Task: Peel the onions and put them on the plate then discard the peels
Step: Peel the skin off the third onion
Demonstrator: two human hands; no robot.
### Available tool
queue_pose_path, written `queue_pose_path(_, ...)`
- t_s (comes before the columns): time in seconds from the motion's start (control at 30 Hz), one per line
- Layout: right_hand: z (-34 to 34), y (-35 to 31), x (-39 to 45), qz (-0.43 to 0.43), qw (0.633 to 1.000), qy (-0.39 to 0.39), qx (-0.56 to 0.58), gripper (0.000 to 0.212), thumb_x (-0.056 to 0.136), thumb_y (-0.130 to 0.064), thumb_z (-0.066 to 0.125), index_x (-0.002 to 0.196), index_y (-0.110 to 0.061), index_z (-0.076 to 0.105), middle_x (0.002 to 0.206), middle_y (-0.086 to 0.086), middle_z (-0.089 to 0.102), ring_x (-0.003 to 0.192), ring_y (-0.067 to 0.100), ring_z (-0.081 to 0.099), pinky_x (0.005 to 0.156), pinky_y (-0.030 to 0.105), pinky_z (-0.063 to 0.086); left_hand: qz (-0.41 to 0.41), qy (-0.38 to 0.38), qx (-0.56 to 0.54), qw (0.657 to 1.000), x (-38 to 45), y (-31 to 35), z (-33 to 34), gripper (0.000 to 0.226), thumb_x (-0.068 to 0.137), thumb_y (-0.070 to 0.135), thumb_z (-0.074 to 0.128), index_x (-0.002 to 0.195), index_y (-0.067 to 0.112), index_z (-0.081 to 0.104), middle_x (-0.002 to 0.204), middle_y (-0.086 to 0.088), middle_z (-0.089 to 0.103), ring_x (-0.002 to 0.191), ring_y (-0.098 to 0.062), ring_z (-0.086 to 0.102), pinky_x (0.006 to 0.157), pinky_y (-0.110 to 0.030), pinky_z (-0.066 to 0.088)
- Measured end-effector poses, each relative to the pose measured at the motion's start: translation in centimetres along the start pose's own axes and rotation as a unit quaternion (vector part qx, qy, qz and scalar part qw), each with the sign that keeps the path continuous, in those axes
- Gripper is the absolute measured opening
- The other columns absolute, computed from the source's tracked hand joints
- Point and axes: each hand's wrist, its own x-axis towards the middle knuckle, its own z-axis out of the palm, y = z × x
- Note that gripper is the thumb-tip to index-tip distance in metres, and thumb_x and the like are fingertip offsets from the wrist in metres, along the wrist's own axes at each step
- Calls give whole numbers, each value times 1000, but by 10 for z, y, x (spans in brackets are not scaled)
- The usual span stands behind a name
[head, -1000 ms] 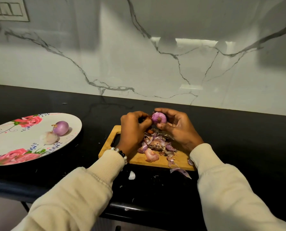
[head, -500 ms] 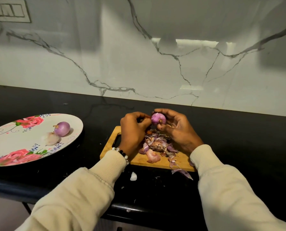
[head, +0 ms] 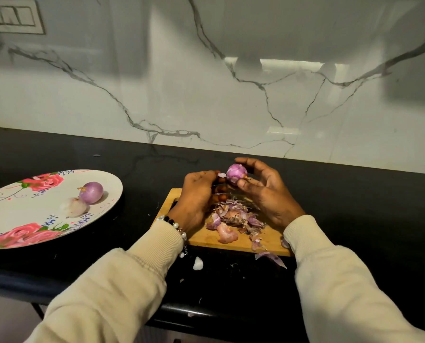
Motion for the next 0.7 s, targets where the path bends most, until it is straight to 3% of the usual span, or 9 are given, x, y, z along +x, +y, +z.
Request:
queue_pose_path(0.13,0,-3,-1,2,998,4,55,44,89,12,58,128,-6,57,125,11,59,107,28,68,88,35,59,-18,46,-7,999,0,2,-2,20,100,16,49,92,5,64,67,-6,64,51,-13,59,48,-25,46)
queue_pose_path(0.27,-5,-7,1,2,994,32,104,41,92,11,54,128,-8,57,126,13,58,104,33,69,83,39,61,12,100,59,993,7,0,-11,20,98,19,52,86,7,63,72,-13,61,60,-23,52,51,-30,39)
queue_pose_path(0.47,-7,-5,2,-16,999,30,30,39,93,4,58,124,-19,61,124,7,62,105,22,69,78,39,60,185,77,252,947,9,-7,-9,23,96,20,58,81,11,72,74,-7,70,64,-22,64,65,-43,56)
queue_pose_path(0.57,-7,-5,2,-18,999,31,29,38,93,3,58,124,-19,62,119,4,65,102,18,69,77,37,59,216,65,259,939,10,-9,-10,21,92,29,66,79,14,73,70,-5,69,63,-19,63,66,-48,56)
queue_pose_path(0.7,-7,-6,2,-13,999,29,20,35,92,0,61,122,-18,63,115,3,69,103,19,69,76,35,60,214,26,211,953,4,-3,-8,11,87,22,72,93,13,76,82,-1,74,76,-16,68,73,-38,58)
